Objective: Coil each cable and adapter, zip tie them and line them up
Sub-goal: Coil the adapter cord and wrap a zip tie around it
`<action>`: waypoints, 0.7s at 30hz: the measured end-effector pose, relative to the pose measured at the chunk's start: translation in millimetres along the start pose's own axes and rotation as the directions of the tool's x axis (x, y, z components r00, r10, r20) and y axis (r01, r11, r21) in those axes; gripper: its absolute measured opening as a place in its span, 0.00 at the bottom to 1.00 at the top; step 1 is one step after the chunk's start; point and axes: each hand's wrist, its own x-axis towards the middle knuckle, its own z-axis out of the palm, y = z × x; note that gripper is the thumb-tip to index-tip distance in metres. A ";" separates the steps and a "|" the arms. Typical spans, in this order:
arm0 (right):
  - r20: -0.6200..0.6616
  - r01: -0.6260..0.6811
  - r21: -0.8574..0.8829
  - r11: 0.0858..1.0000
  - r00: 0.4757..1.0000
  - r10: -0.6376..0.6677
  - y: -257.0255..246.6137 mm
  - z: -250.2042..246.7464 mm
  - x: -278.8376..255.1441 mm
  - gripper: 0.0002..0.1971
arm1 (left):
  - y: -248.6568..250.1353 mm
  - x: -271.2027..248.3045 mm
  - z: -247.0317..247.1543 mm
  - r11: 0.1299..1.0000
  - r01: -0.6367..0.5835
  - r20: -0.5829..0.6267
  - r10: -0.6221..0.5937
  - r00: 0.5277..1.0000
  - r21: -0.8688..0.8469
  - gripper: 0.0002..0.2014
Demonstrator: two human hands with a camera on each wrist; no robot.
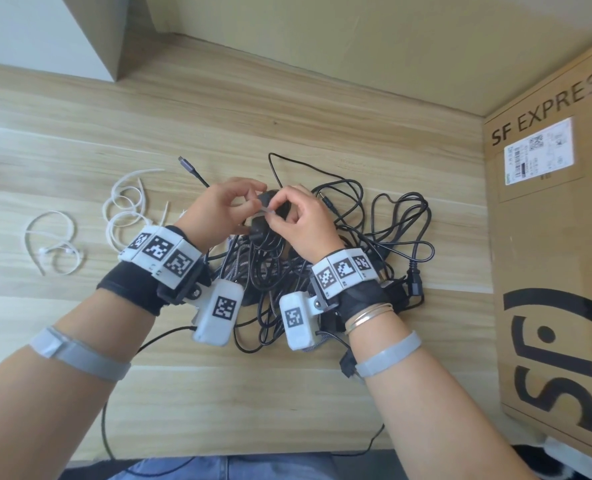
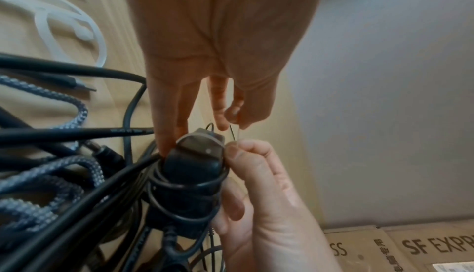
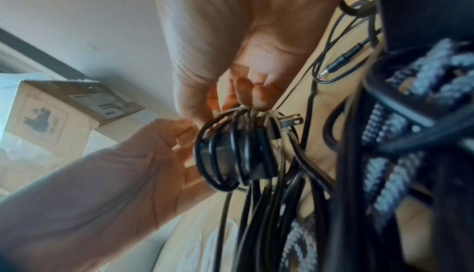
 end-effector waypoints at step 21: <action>0.008 0.001 -0.004 1.000 1.000 -0.001 1.3 -9.0 2.1 0.07 | 9.4 7.4 10.7 0.939 -0.034 0.020 0.029 0.999 0.341 0.14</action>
